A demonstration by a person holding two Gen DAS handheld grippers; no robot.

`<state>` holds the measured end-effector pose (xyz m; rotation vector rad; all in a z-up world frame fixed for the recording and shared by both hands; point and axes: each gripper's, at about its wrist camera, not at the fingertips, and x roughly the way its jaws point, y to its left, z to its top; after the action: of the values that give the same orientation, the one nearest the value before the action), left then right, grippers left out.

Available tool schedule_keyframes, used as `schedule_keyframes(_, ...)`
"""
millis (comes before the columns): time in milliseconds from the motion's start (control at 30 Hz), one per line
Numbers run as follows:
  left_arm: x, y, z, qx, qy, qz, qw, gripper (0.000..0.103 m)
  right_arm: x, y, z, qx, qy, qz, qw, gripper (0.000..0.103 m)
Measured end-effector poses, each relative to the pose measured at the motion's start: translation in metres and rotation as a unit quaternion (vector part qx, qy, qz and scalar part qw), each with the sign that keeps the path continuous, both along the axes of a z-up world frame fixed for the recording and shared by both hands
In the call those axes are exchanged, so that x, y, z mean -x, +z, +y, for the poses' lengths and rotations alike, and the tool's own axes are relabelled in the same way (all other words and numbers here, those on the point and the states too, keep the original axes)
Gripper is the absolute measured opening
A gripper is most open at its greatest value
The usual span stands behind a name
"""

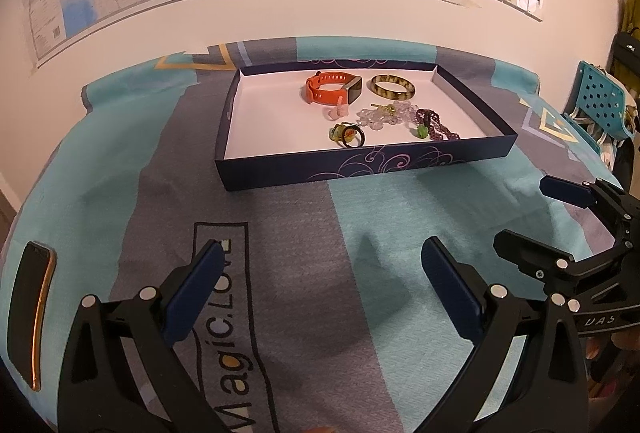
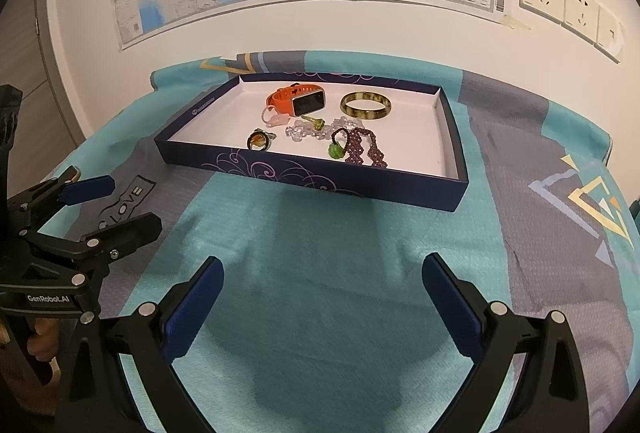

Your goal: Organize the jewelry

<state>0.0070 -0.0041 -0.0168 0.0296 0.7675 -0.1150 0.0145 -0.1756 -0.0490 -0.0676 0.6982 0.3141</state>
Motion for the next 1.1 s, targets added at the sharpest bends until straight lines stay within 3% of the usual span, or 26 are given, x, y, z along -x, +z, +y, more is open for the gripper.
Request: schedule_keyframes(1100, 0.001, 0.0001, 0.0069, -0.004, 0.045, 0.004, 0.999, 0.097, -0.0002, -0.0018, -0.0059, -0.004, -0.031, 0.003, 1.0, 0.096)
